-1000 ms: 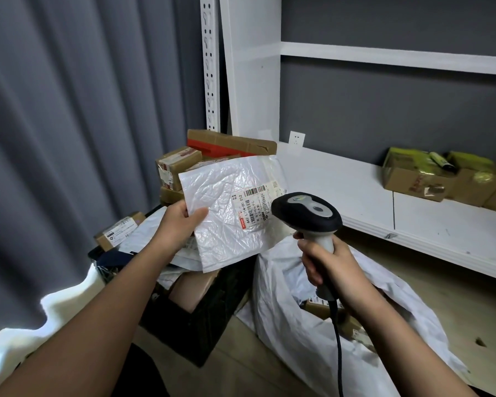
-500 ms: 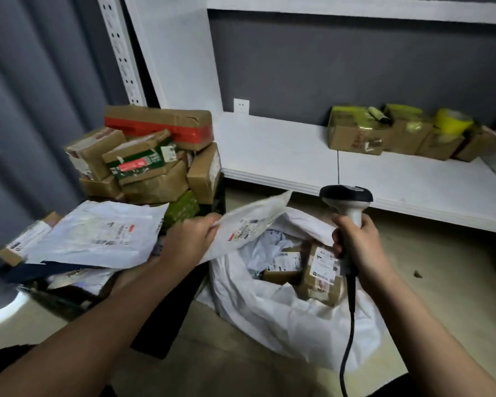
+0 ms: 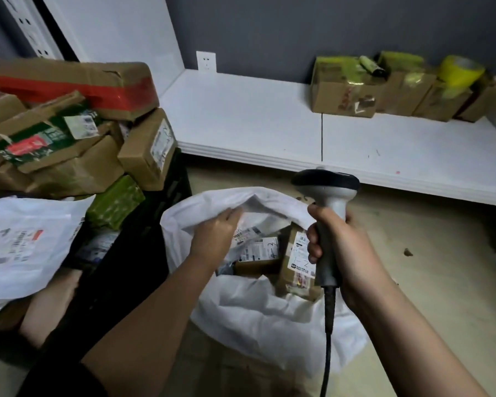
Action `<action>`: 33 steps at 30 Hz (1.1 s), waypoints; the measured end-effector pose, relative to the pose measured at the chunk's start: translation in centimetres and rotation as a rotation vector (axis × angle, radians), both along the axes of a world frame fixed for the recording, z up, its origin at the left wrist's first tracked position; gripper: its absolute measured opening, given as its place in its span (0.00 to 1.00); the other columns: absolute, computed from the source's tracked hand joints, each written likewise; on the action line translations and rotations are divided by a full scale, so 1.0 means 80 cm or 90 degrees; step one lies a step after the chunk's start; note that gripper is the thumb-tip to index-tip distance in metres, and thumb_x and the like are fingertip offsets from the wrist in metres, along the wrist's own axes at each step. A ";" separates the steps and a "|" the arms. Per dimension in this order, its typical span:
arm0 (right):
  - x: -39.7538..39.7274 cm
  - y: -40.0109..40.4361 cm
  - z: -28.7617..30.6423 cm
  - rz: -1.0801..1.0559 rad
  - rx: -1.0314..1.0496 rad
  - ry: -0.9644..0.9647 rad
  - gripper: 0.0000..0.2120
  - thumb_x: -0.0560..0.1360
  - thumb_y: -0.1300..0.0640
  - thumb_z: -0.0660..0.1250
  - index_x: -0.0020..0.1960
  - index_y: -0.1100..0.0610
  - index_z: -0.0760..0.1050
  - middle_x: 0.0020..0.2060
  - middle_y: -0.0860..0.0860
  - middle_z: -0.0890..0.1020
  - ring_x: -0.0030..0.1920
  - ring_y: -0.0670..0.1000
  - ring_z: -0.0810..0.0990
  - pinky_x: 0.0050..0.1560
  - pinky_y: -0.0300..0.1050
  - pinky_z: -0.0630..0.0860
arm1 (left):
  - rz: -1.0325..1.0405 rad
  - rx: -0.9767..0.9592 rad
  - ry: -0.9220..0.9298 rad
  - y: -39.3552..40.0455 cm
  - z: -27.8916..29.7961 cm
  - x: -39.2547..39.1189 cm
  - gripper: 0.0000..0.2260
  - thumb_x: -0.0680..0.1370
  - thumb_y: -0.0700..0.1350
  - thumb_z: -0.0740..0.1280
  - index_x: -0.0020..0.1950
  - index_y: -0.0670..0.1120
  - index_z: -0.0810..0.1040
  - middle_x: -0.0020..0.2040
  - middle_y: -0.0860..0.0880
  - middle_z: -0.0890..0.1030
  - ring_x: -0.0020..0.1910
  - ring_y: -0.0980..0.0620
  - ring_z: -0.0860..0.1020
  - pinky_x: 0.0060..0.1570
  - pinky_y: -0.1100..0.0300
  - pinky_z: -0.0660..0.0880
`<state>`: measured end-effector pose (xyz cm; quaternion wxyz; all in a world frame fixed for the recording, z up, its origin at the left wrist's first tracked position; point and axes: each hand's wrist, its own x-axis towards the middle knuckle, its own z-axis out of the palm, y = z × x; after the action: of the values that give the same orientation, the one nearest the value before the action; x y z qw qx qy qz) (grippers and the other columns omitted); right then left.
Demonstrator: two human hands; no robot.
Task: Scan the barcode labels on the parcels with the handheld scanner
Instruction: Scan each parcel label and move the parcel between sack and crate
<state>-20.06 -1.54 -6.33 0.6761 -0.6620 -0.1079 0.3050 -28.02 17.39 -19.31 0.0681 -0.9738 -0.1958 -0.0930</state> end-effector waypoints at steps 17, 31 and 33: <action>0.010 0.000 -0.004 -0.001 -0.001 0.058 0.07 0.78 0.55 0.64 0.47 0.56 0.67 0.25 0.49 0.70 0.22 0.46 0.65 0.23 0.37 0.65 | -0.015 -0.426 0.620 -0.068 -0.115 -0.005 0.36 0.77 0.70 0.49 0.79 0.53 0.48 0.80 0.49 0.46 0.78 0.46 0.46 0.74 0.44 0.43; -0.087 0.058 0.047 0.092 0.041 0.008 0.06 0.79 0.58 0.63 0.46 0.56 0.67 0.26 0.51 0.70 0.22 0.47 0.66 0.24 0.39 0.65 | 0.116 -0.336 0.097 0.010 0.059 -0.119 0.15 0.80 0.51 0.61 0.64 0.48 0.75 0.62 0.48 0.77 0.59 0.48 0.76 0.55 0.56 0.73; -0.116 0.073 0.051 0.131 0.027 -0.012 0.06 0.79 0.57 0.64 0.48 0.57 0.67 0.27 0.51 0.71 0.23 0.47 0.67 0.25 0.40 0.66 | 0.138 -0.232 0.034 0.029 0.088 -0.165 0.14 0.80 0.50 0.61 0.63 0.47 0.74 0.61 0.47 0.76 0.59 0.46 0.75 0.53 0.56 0.72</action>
<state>-29.32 4.28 -2.23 0.6537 -0.6359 -0.1882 0.3646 -41.22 19.74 -12.30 -0.0946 -0.9455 -0.3109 -0.0221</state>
